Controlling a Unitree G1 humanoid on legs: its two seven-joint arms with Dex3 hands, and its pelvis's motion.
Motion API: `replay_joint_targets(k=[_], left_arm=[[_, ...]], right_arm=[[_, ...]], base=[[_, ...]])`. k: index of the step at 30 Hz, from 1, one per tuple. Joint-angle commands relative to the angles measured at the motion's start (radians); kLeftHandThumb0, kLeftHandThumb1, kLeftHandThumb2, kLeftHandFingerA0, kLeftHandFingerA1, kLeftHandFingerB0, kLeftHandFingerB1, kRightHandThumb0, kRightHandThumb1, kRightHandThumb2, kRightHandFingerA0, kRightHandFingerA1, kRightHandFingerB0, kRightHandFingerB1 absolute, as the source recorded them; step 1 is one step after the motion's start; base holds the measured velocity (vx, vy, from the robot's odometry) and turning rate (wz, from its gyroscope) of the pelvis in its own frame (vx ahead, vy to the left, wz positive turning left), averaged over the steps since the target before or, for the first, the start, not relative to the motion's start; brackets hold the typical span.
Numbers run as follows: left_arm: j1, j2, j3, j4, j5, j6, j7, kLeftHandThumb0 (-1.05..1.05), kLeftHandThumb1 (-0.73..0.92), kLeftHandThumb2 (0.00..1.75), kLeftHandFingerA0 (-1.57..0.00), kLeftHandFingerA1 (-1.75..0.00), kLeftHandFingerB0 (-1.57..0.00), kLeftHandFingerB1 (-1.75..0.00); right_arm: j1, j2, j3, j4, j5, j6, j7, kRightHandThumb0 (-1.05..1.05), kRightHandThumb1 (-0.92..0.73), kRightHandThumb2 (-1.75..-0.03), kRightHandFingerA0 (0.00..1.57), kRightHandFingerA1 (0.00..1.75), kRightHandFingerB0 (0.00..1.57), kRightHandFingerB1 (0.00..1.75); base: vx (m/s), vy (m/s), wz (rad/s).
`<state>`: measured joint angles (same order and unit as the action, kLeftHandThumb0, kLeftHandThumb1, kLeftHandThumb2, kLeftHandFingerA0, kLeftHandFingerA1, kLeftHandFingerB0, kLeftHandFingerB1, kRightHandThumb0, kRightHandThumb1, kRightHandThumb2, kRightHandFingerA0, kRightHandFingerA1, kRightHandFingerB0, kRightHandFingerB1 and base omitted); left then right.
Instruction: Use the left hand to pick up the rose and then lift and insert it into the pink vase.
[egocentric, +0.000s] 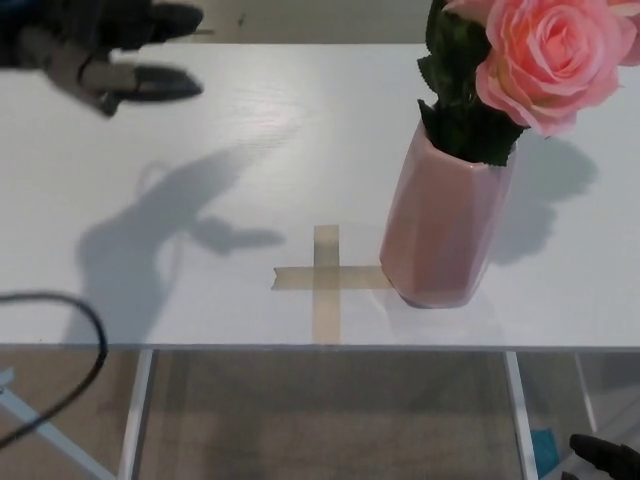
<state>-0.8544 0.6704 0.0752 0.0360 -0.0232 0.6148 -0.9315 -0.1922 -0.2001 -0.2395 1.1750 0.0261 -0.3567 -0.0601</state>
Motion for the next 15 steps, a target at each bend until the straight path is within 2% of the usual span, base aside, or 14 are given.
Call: replay_joint_targets(k=[1, 6, 8, 9, 11, 12, 14, 15], left_arm=[[0.650, -0.141, 0.477, -0.511, -0.198, -0.135, -0.009, -0.29, 0.21, 0.81, -0.02, -0.48, 0.00, -0.46], [0.778, -0.169, 0.570, -0.555, -0.241, -0.161, -0.050, -0.29, 0.21, 0.81, -0.03, -0.49, 0.00, -0.46], [0.901, -0.205, 0.663, -0.599, -0.287, -0.175, -0.100, -0.29, 0.22, 0.81, -0.03, -0.49, -0.01, -0.46], [0.927, -0.214, 0.677, -0.609, -0.299, -0.180, -0.108, -0.50, 0.42, 0.53, -0.18, -0.32, -0.20, -0.28], [0.983, -0.231, 0.706, -0.631, -0.327, -0.193, -0.124, -0.51, 0.42, 0.53, -0.18, -0.32, -0.20, -0.28], [1.050, -0.249, 0.753, -0.648, -0.361, -0.206, -0.162, -0.29, 0.21, 0.81, -0.04, -0.50, -0.02, -0.47], [1.129, -0.275, 0.801, -0.658, -0.399, -0.235, -0.200, -0.29, 0.21, 0.82, -0.05, -0.50, -0.02, -0.47], [1.155, -0.283, 0.813, -0.659, -0.409, -0.247, -0.211, -0.52, 0.42, 0.53, -0.18, -0.33, -0.21, -0.28]], right_arm=[[0.060, -0.001, 0.002, 0.030, 0.001, -0.014, 0.002, -0.22, -0.60, -0.56, 0.70, 0.54, 0.64, 0.51], [0.073, 0.001, 0.003, 0.029, 0.000, -0.019, 0.001, -0.23, -0.60, -0.56, 0.70, 0.54, 0.64, 0.51], [0.070, 0.003, 0.001, 0.030, 0.001, -0.014, -0.004, -0.24, -0.60, -0.56, 0.69, 0.54, 0.63, 0.51], [0.069, 0.003, 0.002, 0.031, 0.000, -0.014, -0.006, -0.24, -0.60, -0.56, 0.69, 0.54, 0.64, 0.51], [0.068, 0.005, 0.004, 0.034, -0.003, -0.014, -0.009, -0.24, -0.60, -0.56, 0.69, 0.54, 0.64, 0.51], [0.067, 0.006, 0.002, 0.036, -0.001, -0.010, -0.007, -0.23, -0.60, -0.56, 0.68, 0.54, 0.63, 0.51], [0.071, 0.005, -0.001, 0.035, 0.002, -0.009, -0.003, -0.23, -0.60, -0.57, 0.68, 0.54, 0.63, 0.51], [0.074, 0.004, -0.002, 0.034, 0.003, -0.010, -0.001, -0.23, -0.61, -0.57, 0.68, 0.54, 0.64, 0.51]], base=[[0.00, 0.000, 0.00], [0.00, 0.000, 0.00], [0.00, 0.000, 0.00], [0.00, 0.000, 0.00], [0.00, 0.000, 0.00], [0.00, 0.000, 0.00], [0.00, 0.000, 0.00], [0.00, 0.000, 0.00]])
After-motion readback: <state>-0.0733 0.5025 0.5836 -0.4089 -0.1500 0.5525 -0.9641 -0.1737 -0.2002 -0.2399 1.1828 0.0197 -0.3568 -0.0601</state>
